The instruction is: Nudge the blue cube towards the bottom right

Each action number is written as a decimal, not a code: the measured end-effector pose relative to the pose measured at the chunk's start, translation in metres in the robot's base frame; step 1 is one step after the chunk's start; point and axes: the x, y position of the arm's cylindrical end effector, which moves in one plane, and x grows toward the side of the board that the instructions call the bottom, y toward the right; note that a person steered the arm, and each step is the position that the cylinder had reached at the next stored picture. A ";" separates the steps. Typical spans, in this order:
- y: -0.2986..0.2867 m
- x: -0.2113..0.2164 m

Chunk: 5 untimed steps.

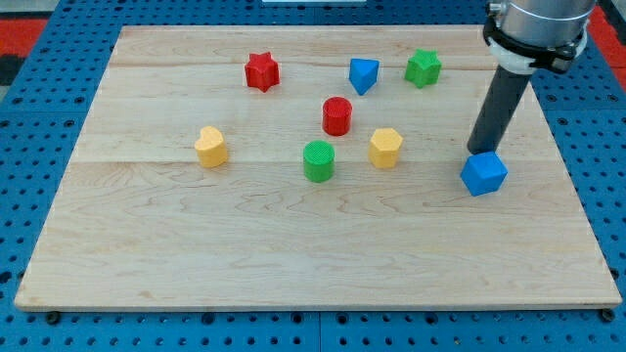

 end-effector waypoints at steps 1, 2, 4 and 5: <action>0.000 0.015; 0.000 0.035; 0.000 0.057; -0.015 0.045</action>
